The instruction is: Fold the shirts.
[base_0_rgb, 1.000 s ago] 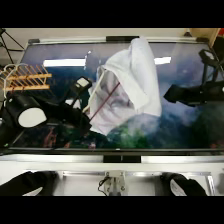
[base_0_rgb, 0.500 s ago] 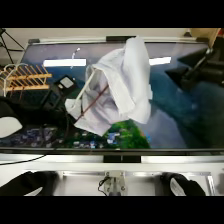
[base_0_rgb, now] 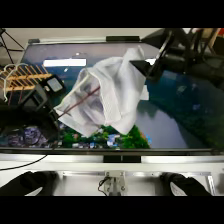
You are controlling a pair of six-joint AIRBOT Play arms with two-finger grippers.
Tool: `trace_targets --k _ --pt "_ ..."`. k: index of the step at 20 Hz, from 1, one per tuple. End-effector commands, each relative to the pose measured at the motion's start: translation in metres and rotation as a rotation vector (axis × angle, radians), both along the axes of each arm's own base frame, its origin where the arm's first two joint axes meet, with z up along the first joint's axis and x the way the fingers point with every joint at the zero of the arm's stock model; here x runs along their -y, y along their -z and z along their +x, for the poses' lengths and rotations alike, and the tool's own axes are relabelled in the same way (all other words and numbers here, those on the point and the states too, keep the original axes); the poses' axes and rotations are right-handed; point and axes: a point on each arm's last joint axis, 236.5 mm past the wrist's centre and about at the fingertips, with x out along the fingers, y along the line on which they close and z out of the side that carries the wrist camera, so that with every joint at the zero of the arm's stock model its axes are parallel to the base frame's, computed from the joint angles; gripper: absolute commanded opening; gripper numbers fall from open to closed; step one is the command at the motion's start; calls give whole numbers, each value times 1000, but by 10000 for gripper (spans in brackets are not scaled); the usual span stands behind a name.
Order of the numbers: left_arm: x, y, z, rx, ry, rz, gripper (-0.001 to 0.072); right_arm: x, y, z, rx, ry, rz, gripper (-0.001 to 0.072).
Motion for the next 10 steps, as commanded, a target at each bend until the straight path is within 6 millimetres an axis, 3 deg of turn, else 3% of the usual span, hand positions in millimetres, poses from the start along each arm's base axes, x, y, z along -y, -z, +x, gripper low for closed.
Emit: trace_targets --k 1,6,10 --pt "-12 0 -4 1 61 77 51 3 29 9 -35 14 -105 675" --pt "-10 -3 1 34 101 93 51 -7 101 -30 -261 -188 -275 674" --pt "-3 -8 9 78 127 76 51 -8 115 -32 -300 -218 -295 673"
